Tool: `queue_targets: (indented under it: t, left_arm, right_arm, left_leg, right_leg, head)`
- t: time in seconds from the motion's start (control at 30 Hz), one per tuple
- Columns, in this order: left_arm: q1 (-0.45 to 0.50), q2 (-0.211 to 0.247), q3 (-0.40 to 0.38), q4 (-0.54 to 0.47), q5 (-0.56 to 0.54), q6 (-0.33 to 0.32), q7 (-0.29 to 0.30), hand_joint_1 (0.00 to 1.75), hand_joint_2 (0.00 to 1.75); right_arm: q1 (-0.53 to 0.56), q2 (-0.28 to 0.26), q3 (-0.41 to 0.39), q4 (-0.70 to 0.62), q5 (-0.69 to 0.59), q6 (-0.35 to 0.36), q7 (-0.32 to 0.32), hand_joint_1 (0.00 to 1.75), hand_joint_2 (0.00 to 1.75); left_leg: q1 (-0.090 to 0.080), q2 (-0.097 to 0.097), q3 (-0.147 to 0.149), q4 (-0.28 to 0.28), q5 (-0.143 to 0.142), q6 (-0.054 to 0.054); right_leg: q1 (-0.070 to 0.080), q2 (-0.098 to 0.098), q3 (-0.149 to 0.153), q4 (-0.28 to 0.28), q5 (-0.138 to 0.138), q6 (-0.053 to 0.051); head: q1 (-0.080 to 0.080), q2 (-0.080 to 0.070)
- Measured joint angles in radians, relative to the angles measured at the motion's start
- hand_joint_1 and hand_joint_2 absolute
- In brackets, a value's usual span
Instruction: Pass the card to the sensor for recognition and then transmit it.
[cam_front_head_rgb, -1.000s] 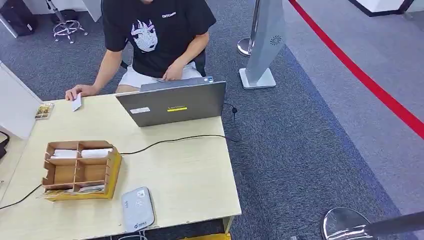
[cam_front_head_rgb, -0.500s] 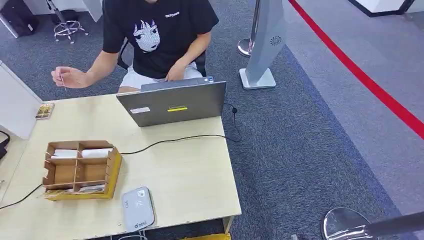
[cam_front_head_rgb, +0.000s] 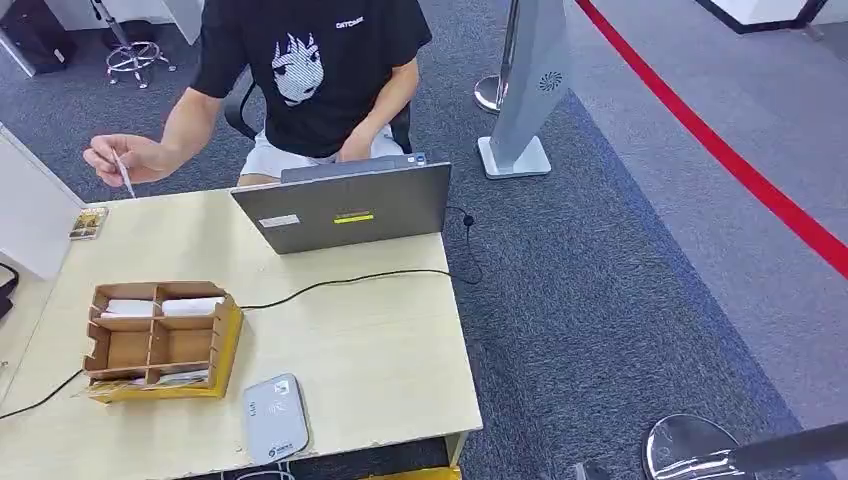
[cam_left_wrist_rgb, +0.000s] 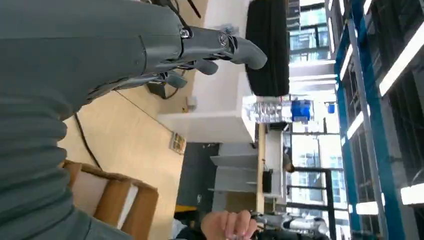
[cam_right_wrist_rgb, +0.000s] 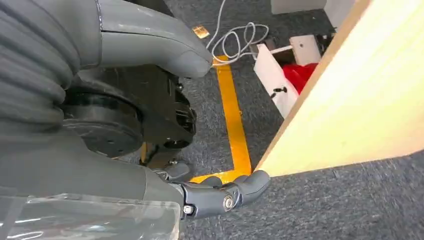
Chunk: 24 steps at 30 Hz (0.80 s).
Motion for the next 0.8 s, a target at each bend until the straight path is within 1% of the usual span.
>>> queue_targets:
  t: [0.1, 0.3, 0.67, 0.8]
  left_arm:
    - [-0.036, 0.017, -0.047, 0.0, -0.065, 0.001, 0.021, 0.0, 1.75]
    - [-0.113, 0.062, -0.15, 0.021, -0.229, -0.001, 0.075, 0.0, 1.75]
    - [-0.237, 0.152, -0.323, 0.116, -0.495, 0.008, 0.146, 0.0, 1.75]
    - [-0.287, 0.19, -0.397, 0.161, -0.614, 0.013, 0.174, 0.0, 1.75]
  right_arm:
    - [-0.011, 0.0, -0.008, 0.016, 0.021, 0.003, -0.006, 0.0, 1.75]
    - [-0.038, 0.0, -0.037, 0.062, 0.08, 0.017, -0.032, 0.0, 1.75]
    - [-0.077, -0.001, -0.085, 0.159, 0.171, 0.024, -0.083, 0.0, 1.75]
    - [-0.091, -0.004, -0.103, 0.198, 0.212, 0.029, -0.105, 0.0, 1.75]
  left_leg:
    - [0.0, 0.0, 0.0, 0.0, 0.0, 0.0]
    - [0.0, 0.0, 0.0, 0.0, 0.0, 0.0]
    - [0.0, 0.0, 0.0, 0.0, 0.0, 0.0]
    - [0.0, 0.0, 0.0, 0.0, 0.0, 0.0]
  right_leg:
    - [0.0, 0.0, 0.0, 0.0, 0.0, 0.0]
    - [0.0, 0.001, -0.001, 0.0, 0.0, 0.0]
    - [0.0, 0.001, -0.001, 0.0, 0.0, 0.0]
    - [0.0, 0.001, 0.0, 0.0, 0.0, 0.0]
  head:
    - [0.0, 0.0]
    - [0.0, 0.0]
    - [0.0, 0.0]
    - [0.0, 0.0]
